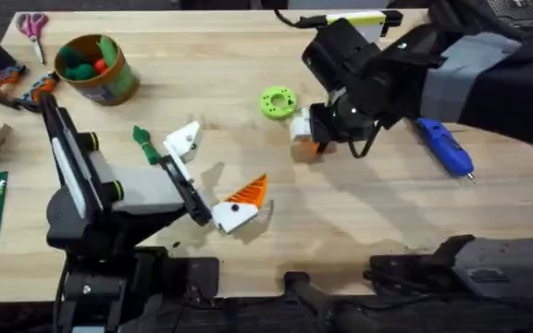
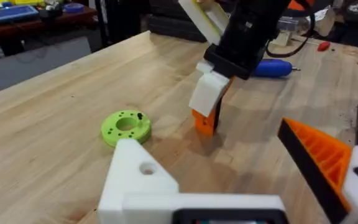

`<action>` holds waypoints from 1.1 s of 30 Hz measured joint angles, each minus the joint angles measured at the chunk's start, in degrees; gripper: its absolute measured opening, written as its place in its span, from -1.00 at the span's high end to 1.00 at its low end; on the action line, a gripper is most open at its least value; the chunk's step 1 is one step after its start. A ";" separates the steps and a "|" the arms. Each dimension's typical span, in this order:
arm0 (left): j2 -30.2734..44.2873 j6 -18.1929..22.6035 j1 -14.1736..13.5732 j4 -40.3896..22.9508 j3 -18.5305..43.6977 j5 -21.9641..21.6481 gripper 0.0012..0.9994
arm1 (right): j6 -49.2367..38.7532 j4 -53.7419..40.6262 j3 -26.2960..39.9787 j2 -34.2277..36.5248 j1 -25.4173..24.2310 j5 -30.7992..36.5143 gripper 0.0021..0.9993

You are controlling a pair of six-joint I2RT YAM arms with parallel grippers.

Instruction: Pick up the gripper from the table and insert it into the empty holder that is missing its gripper. Then pick up a screw, insert it into the mounting hole, and use the screwdriver to tighten it. Finally, clean up the table by picking up the vegetable and placing it into the bucket.

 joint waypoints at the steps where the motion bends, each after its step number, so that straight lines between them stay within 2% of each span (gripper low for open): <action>1: 0.00 0.00 0.00 0.00 0.00 0.01 -0.97 | 0.19 -0.03 0.00 0.00 0.00 0.01 -0.43; 4: -0.01 0.00 0.00 0.01 0.00 0.01 -0.97 | 0.68 -0.40 0.00 0.00 0.00 -0.01 -0.23; 7: 0.01 0.00 0.00 0.02 0.00 0.02 -0.97 | 1.34 -1.28 0.00 0.00 0.00 -0.01 -0.21; 11: -0.01 0.00 0.00 0.00 0.00 0.02 -0.97 | 1.77 -1.37 0.00 0.00 0.00 -0.01 -0.04; 16: -0.01 0.00 0.00 0.00 0.00 0.00 -0.97 | 1.81 -1.37 0.00 0.00 0.00 -0.01 0.05; 18: 0.01 0.00 0.00 0.02 0.00 0.02 -0.97 | 1.86 -1.37 0.00 0.00 0.00 -0.01 0.28; 21: -0.01 0.00 0.00 0.01 0.00 0.01 -0.97 | 2.16 -1.37 0.00 0.00 0.00 0.16 0.87; 22: 0.01 0.00 0.00 0.00 0.00 0.02 -0.97 | 2.41 -1.33 0.04 0.00 0.00 0.23 0.96; 30: 0.01 0.00 0.00 0.00 0.00 0.01 -0.97 | 2.25 -1.33 0.15 -0.02 -0.01 0.05 0.97; 33: 0.01 0.00 0.00 0.00 0.00 0.00 -0.97 | 0.81 -1.46 1.03 -0.02 -0.48 -2.38 0.97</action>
